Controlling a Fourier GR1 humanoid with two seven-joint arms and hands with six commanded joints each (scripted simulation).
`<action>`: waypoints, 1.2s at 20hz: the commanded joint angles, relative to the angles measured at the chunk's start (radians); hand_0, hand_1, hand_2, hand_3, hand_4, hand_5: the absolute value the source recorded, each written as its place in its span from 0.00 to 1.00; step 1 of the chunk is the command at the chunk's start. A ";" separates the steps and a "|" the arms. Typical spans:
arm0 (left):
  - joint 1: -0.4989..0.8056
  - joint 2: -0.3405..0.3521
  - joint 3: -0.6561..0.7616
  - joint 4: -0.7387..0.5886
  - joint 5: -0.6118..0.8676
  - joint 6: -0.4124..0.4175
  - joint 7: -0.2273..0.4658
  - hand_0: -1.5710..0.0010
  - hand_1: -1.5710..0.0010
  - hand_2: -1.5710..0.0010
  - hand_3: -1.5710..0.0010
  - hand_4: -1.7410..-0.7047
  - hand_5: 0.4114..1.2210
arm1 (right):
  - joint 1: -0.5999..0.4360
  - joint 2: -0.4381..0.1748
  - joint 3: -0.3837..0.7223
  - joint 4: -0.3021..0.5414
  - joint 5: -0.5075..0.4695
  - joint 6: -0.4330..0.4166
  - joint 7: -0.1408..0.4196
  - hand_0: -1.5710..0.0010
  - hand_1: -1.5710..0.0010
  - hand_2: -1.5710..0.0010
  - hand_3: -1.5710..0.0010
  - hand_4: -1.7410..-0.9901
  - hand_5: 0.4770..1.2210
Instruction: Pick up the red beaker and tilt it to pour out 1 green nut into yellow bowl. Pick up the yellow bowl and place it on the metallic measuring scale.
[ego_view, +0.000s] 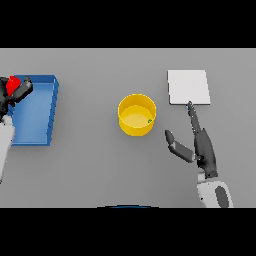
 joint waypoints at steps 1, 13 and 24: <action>0.019 0.000 -0.004 -0.012 0.000 -0.003 0.001 0.23 0.37 0.35 0.39 0.71 0.38 | -0.006 0.005 0.001 0.006 -0.003 0.001 0.010 1.00 1.00 1.00 1.00 0.98 0.21; -0.006 0.018 -0.035 0.059 -0.018 -0.052 -0.086 0.95 0.96 0.96 0.96 0.93 0.30 | -0.034 -0.040 0.029 -0.005 0.041 0.041 0.058 1.00 1.00 1.00 1.00 0.97 0.25; -0.014 0.016 -0.044 0.053 -0.019 -0.052 -0.096 1.00 1.00 1.00 1.00 0.97 0.34 | -0.433 -0.332 0.243 0.170 0.346 0.326 0.077 1.00 1.00 1.00 1.00 0.71 0.26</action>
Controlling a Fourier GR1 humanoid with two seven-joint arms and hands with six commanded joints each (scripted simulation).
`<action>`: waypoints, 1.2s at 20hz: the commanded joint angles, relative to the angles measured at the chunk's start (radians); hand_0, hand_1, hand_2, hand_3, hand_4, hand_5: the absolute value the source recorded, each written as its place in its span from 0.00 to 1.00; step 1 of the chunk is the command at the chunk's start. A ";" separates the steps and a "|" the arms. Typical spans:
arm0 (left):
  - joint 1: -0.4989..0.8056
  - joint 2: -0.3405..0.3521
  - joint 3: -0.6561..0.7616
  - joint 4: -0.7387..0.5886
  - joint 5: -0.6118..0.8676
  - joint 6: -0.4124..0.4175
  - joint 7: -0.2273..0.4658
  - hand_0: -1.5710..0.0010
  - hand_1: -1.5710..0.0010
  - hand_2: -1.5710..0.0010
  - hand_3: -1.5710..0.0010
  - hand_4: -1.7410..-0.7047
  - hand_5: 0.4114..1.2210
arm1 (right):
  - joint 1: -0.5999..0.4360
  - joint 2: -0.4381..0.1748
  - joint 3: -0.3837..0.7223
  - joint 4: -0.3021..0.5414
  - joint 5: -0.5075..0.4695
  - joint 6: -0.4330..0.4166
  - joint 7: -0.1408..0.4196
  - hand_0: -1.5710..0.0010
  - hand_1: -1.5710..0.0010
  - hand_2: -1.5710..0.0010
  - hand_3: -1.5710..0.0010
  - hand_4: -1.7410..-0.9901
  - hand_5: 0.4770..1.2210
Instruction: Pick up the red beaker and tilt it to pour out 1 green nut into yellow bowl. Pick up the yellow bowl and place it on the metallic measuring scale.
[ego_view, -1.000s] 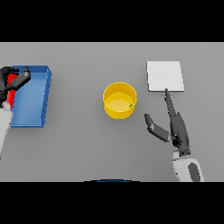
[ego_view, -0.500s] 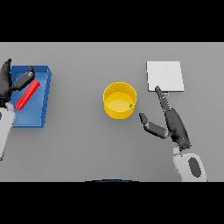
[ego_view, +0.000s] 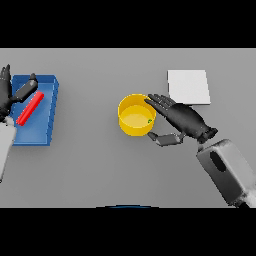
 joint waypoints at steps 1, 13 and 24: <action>0.004 0.001 -0.001 0.001 0.002 -0.005 0.000 1.00 1.00 1.00 1.00 0.97 0.35 | -0.033 -0.026 0.025 0.022 0.032 0.019 -0.024 1.00 1.00 1.00 1.00 0.70 0.27; 0.020 0.016 -0.003 -0.021 0.000 -0.014 0.010 1.00 1.00 1.00 1.00 0.97 0.35 | -0.275 -0.010 0.244 0.253 0.204 0.162 -0.120 1.00 1.00 1.00 1.00 0.68 0.33; 0.021 0.032 0.017 -0.007 0.019 -0.022 -0.015 1.00 1.00 1.00 1.00 0.96 0.35 | -0.398 0.062 0.304 0.414 0.239 0.230 -0.101 1.00 1.00 1.00 1.00 0.63 0.35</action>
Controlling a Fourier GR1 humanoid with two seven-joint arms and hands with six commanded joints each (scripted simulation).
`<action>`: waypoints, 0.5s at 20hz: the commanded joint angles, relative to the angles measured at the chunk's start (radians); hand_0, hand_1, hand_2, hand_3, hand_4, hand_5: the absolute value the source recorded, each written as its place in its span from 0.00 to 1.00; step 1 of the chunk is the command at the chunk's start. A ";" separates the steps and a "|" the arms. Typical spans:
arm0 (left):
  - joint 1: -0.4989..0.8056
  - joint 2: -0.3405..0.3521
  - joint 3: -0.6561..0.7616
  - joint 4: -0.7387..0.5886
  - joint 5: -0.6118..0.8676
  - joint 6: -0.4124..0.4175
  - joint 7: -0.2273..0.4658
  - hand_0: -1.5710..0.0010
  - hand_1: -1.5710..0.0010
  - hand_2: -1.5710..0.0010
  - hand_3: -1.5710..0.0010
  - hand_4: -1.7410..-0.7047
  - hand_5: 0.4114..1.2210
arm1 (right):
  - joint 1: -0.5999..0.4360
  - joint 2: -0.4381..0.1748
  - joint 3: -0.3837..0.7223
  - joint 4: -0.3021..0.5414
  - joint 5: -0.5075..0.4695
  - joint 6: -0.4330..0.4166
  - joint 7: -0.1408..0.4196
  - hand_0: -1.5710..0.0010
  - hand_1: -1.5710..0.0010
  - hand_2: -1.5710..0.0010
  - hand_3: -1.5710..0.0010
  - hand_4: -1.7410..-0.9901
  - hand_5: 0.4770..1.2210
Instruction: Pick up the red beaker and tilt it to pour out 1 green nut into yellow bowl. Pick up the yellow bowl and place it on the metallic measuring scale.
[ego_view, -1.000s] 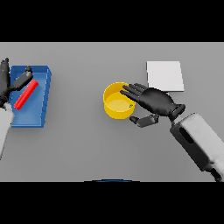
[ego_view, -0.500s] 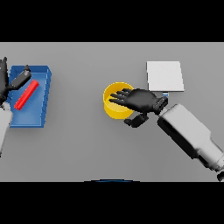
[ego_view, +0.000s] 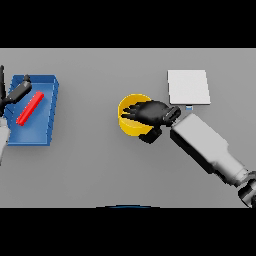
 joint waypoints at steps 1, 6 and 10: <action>-0.001 0.006 0.003 0.002 0.002 -0.004 0.004 1.00 1.00 1.00 1.00 0.96 0.35 | 0.007 0.006 0.004 0.014 -0.001 0.008 0.004 1.00 1.00 1.00 0.99 0.62 0.36; 0.007 -0.007 -0.007 -0.004 -0.006 0.007 -0.012 1.00 1.00 1.00 1.00 0.96 0.36 | 0.004 0.027 -0.013 0.035 -0.024 0.060 0.055 0.98 0.98 0.95 0.91 0.58 0.44; 0.005 0.003 -0.003 -0.001 -0.012 0.010 -0.003 1.00 1.00 1.00 1.00 0.95 0.36 | 0.019 0.003 -0.009 0.018 -0.029 0.060 0.009 0.46 0.47 0.49 0.75 0.37 0.74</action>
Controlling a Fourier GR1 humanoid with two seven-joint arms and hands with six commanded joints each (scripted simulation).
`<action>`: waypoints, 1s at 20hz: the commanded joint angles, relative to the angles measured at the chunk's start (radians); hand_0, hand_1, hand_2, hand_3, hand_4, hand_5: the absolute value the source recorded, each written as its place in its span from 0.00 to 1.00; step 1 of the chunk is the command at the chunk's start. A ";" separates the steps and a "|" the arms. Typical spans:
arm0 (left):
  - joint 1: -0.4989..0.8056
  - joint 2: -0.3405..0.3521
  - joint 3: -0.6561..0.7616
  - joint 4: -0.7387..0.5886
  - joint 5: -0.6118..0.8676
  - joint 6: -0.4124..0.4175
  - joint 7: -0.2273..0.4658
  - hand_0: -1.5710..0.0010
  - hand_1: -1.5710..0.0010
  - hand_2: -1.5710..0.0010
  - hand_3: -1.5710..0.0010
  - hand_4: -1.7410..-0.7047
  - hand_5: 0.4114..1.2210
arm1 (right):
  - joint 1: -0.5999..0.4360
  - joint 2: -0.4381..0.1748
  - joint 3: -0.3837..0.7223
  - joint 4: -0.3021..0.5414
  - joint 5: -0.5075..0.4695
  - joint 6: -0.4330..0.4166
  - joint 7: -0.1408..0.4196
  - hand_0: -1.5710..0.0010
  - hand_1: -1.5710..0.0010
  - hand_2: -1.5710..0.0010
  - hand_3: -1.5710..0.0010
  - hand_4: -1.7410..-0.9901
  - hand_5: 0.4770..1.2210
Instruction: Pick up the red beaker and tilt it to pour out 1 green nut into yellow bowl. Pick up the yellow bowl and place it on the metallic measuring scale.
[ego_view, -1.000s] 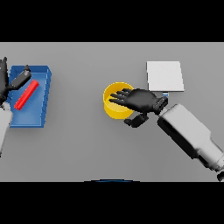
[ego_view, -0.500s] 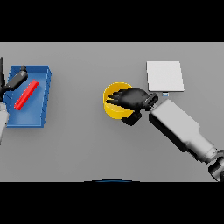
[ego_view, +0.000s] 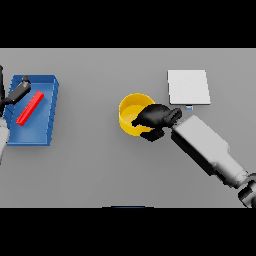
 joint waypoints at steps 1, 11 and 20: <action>0.000 0.000 0.000 -0.001 0.001 -0.001 -0.004 1.00 1.00 1.00 1.00 0.95 0.36 | -0.007 0.006 0.004 0.002 -0.001 0.013 0.014 0.37 0.37 0.39 0.65 0.30 0.79; -0.007 0.003 -0.008 0.003 -0.008 -0.007 -0.001 1.00 1.00 1.00 1.00 0.97 0.34 | -0.004 -0.025 0.005 -0.032 -0.041 0.025 0.012 0.04 0.04 0.18 0.12 0.03 0.98; -0.013 0.005 -0.006 0.004 -0.003 -0.012 0.001 1.00 1.00 1.00 1.00 0.97 0.35 | -0.041 -0.074 -0.059 -0.145 -0.076 0.094 0.076 0.01 0.01 0.10 0.21 0.00 1.00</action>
